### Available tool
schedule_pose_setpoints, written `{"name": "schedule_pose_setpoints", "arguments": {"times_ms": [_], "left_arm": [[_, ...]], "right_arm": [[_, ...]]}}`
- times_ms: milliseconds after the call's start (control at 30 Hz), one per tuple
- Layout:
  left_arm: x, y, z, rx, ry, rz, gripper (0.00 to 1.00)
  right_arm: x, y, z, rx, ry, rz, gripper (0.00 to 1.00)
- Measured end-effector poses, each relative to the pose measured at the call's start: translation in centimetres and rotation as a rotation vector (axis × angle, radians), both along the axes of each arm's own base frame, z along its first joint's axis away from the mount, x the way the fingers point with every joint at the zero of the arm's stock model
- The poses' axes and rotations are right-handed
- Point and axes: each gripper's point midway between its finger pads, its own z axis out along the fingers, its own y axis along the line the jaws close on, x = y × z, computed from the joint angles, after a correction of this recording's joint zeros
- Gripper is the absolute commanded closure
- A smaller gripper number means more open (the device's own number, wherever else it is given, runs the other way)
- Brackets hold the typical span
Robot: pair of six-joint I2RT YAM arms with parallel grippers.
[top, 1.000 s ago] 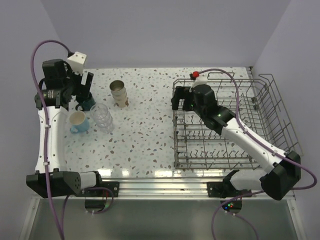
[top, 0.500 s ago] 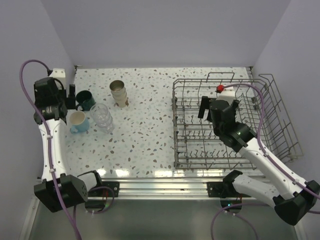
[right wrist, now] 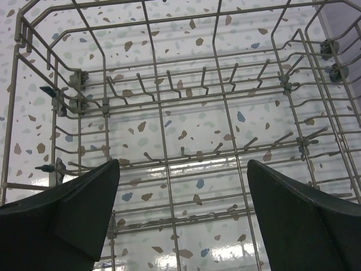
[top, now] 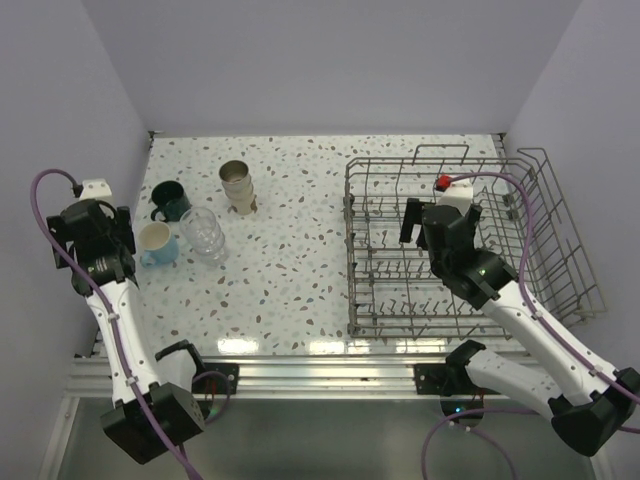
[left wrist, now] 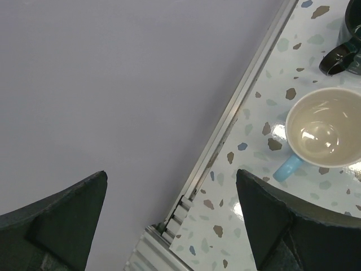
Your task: Unload the cups from the dish rack
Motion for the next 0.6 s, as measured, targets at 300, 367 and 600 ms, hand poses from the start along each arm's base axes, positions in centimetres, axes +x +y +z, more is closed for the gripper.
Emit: {"name": "schedule_pose_setpoints", "arguments": {"times_ms": [300,367,600], "left_arm": [[0.0,-0.6,-0.4,-0.02,-0.012,-0.019,0.0],[0.2,-0.7,-0.5,-0.029,-0.012,-0.028,0.0],[1.0,-1.3,-1.3,-0.072,-0.012,-0.065,0.0]], "right_arm": [[0.1,0.2,-0.6,0.012,0.017,-0.012,0.02],[0.2,0.2,-0.6,0.015,0.015,-0.013,0.02],[0.1,0.2,-0.1,0.033,-0.007,-0.013,0.02]]}}
